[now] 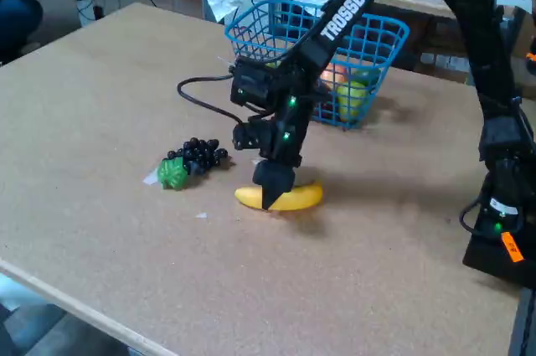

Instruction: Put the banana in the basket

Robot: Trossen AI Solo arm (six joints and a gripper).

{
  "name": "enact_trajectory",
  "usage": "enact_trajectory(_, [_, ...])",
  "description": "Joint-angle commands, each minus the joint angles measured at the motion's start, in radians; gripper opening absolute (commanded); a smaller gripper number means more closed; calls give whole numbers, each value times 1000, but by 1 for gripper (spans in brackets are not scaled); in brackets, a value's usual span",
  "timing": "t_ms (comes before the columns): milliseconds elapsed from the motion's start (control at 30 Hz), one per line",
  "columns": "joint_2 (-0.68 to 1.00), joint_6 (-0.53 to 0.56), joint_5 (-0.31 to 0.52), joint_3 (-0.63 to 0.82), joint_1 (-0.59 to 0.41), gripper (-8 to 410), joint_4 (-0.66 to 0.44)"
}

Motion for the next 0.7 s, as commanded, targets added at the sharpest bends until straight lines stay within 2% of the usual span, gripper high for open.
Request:
enact_trajectory(0, [-1,2,-2,0,1,208,-3])
enact_trajectory(100, [-1,5,-2,0,1,136,0])
enact_trajectory(233, [-3,20,0,0,0,13,14])
enact_trajectory(267, [-3,19,0,0,1,-7,21])
enact_trajectory(333, [-10,21,1,0,1,4,30])
enact_trajectory(467, [-48,23,17,12,1,-1,30])
enact_trajectory(667, [-194,23,65,56,1,-1,30])
